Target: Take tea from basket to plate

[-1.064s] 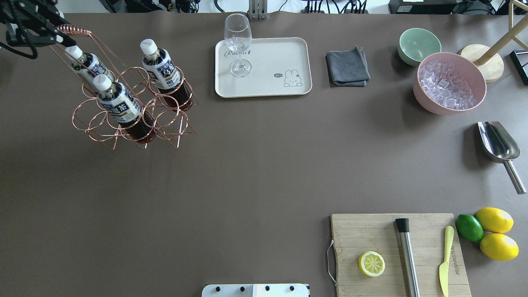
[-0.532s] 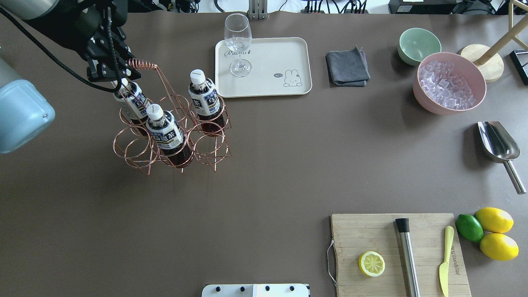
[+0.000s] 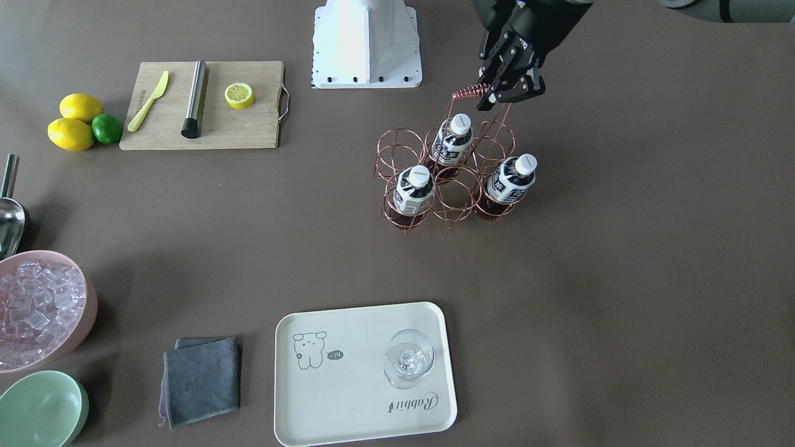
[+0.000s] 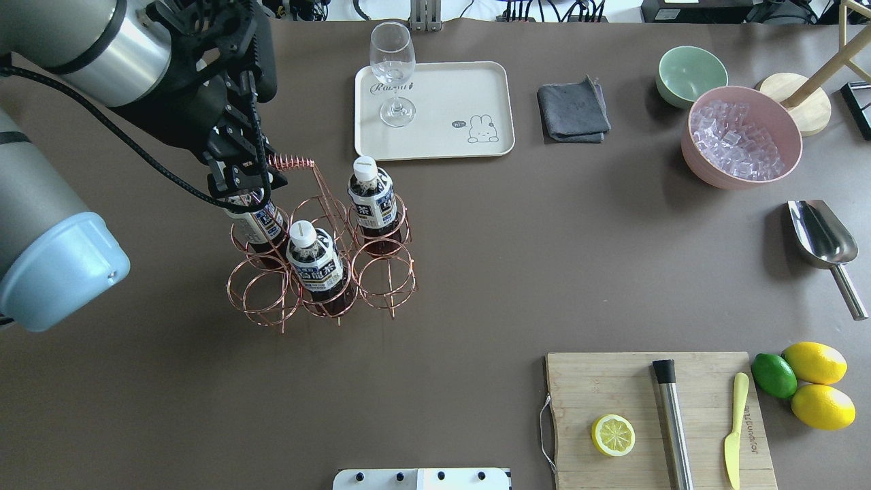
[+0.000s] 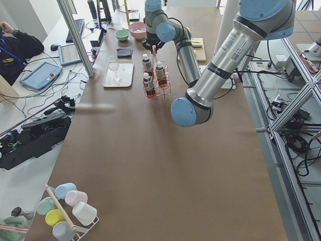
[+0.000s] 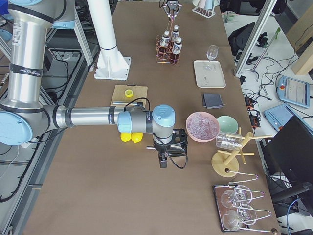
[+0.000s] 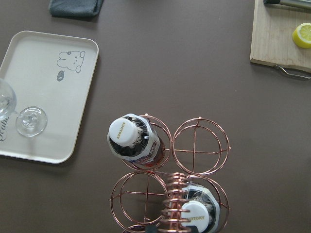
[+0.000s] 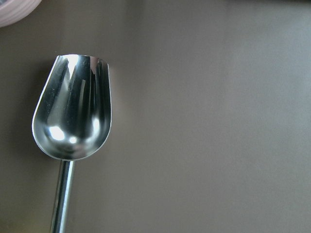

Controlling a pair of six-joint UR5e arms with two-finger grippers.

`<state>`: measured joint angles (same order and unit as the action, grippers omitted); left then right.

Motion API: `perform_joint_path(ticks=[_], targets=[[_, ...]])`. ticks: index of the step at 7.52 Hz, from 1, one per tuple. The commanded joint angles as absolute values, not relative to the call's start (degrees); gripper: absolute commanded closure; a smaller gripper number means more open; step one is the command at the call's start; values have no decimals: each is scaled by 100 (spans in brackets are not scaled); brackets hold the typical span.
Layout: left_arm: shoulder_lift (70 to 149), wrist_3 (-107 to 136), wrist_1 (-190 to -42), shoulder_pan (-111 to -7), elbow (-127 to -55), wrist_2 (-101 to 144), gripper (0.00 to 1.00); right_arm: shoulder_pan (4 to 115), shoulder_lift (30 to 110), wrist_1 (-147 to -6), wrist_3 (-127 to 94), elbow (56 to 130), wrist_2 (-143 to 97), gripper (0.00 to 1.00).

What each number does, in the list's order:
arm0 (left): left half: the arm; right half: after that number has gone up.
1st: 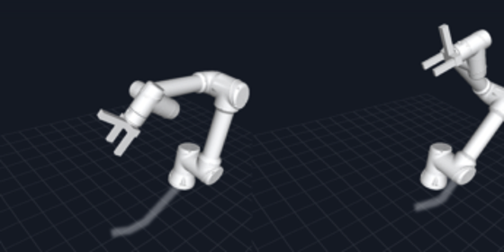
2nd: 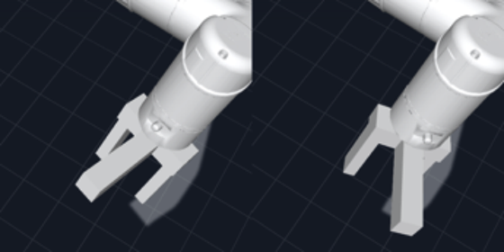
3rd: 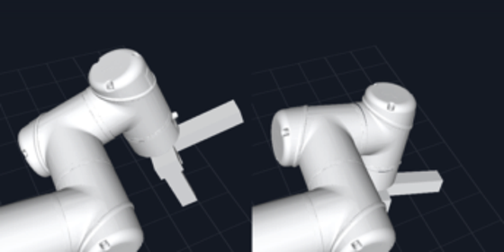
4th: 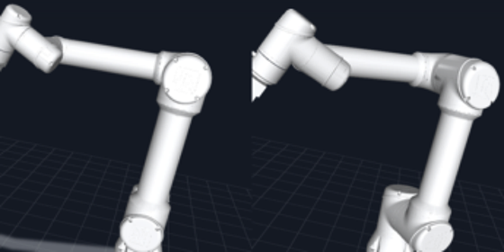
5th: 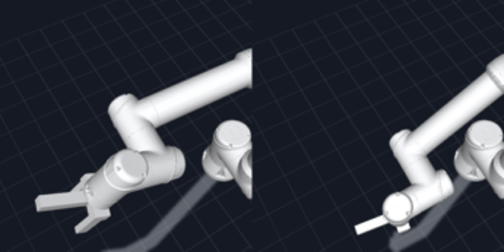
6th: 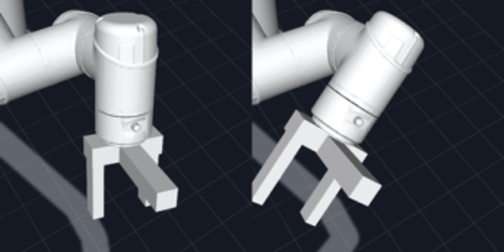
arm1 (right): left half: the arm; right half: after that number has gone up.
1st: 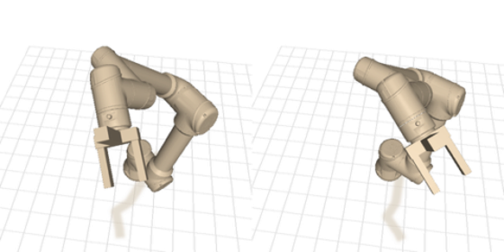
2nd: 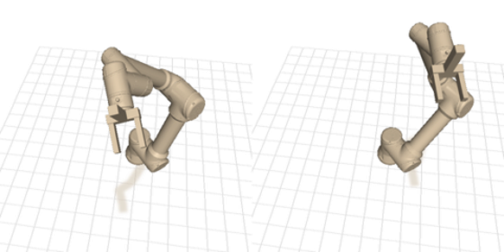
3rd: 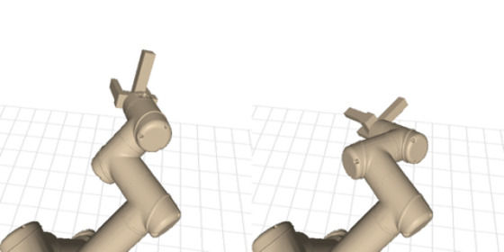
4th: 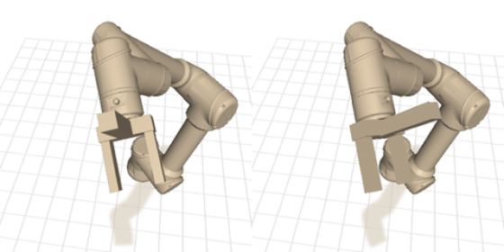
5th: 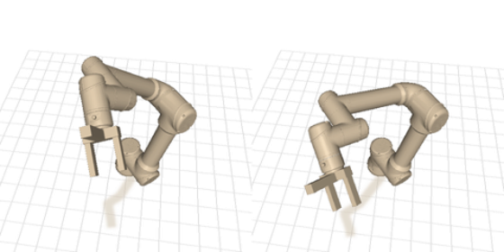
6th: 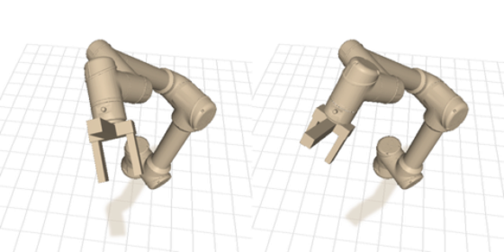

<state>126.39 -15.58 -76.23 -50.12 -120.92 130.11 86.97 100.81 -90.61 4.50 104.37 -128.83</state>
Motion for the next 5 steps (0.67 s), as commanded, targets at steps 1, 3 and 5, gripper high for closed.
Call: perform_joint_path(ticks=[1, 3, 5], targets=[[12647, -670, -8127, -4396, -12173, 12718, 100, 8623, 10011, -9061, 431, 10450, -12893, 0], [12839, -580, -8218, -4298, -12094, 12709, 100, 8578, 9914, -9123, 422, 10424, -12920, 0], [13190, -580, -8218, -4114, -11893, 12526, 100, 8456, 9399, -9315, -49, 10424, -12876, 0]])
